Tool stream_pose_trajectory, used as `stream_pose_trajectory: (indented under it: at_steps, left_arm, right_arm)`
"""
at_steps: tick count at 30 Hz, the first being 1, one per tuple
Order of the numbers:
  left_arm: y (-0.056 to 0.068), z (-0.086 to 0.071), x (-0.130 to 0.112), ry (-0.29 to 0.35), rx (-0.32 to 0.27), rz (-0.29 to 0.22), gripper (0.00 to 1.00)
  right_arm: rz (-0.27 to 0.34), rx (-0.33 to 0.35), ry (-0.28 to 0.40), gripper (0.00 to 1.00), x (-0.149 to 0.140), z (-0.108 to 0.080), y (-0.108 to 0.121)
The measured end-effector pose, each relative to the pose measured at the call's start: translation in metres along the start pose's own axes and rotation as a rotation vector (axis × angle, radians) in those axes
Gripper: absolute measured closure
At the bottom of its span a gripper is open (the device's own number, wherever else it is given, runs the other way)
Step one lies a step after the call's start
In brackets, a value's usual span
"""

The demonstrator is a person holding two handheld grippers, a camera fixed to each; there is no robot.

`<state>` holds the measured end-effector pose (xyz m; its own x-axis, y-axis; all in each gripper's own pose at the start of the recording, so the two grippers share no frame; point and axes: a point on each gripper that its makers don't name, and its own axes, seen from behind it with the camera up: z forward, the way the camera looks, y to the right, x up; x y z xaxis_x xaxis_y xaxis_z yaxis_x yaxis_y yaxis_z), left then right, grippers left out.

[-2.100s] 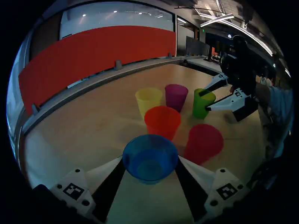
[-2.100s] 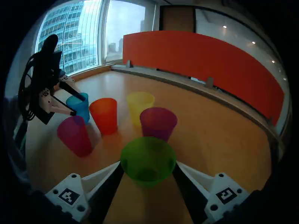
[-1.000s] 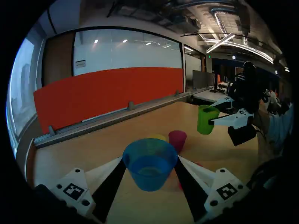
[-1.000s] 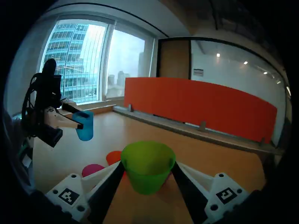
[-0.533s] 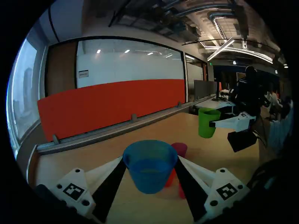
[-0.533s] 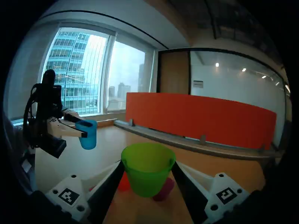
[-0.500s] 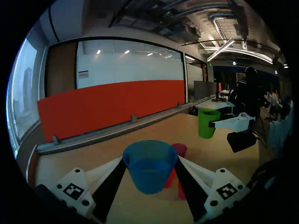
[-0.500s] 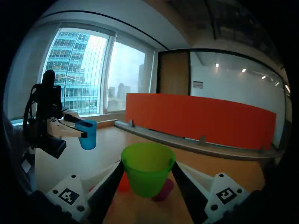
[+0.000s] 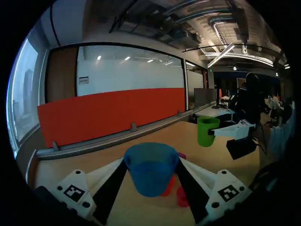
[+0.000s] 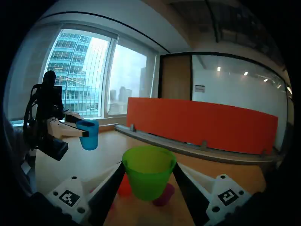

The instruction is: Pour water

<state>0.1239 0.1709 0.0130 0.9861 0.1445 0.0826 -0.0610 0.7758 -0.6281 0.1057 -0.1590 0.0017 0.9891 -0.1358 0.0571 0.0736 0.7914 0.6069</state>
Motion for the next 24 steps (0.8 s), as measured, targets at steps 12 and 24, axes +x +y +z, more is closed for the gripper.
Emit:
stream_pose_trajectory:
  at_steps: [12,24]
  left_arm:
    - [0.004,-0.005,0.026,0.074,0.008,0.078,0.14]
    - [0.012,-0.004,0.057,0.126,0.058,0.255,0.13]
  right_arm:
    - [0.0,0.058,-0.003,0.08,0.001,0.006,-0.023]
    - [-0.014,0.13,-0.007,0.09,-0.001,0.015,-0.053]
